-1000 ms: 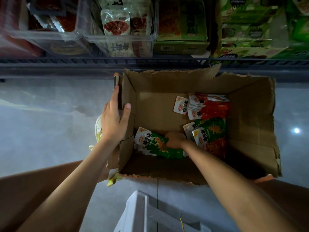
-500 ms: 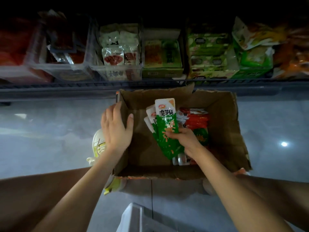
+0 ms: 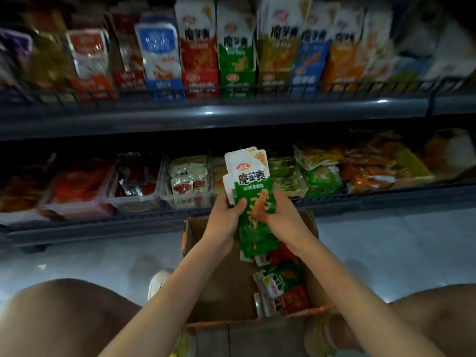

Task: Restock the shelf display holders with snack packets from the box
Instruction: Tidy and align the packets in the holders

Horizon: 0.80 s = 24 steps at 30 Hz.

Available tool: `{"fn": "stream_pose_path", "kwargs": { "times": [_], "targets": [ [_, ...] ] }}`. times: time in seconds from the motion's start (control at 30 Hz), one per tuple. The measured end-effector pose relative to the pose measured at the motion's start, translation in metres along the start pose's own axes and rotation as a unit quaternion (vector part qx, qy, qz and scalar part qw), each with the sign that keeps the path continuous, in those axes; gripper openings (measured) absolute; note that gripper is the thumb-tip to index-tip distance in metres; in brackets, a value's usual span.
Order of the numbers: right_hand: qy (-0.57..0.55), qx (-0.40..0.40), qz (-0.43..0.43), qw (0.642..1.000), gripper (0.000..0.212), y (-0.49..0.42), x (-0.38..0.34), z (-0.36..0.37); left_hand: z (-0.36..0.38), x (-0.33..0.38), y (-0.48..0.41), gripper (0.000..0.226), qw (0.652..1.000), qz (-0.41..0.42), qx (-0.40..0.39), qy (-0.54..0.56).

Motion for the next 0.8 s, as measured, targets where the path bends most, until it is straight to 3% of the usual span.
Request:
{"fn": "stream_pose_path", "kwargs": {
  "times": [0.07,0.2,0.37,0.8],
  "targets": [
    [0.036,0.001,-0.035,0.999,0.039,0.0,-0.029,-0.005,0.007,0.028,0.004,0.029,1.0,0.03,-0.003,0.007],
    [-0.026,-0.016,-0.075,0.997,0.047,-0.005,-0.083,-0.014,0.011,0.091,0.006,0.033,0.994,0.101,-0.006,0.041],
    [-0.035,0.0,-0.132,0.991,0.028,-0.027,-0.149,-0.023,0.012,0.167,0.001,0.036,0.984,0.164,0.021,0.069],
    [0.236,0.144,-0.249,0.928,0.026,-0.132,-0.293,-0.057,-0.004,0.319,-0.085,0.048,0.946,0.315,0.048,-0.054]
  ]
}}
Point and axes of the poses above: each hand's wrist, its own y-axis away from the middle knuckle, its own z-axis out of the palm, x = y × z, the point moved 7 cm from there along -y, towards the middle knuckle, and after that the axes turned 6 degrees about -y, right-handed, at the moved point
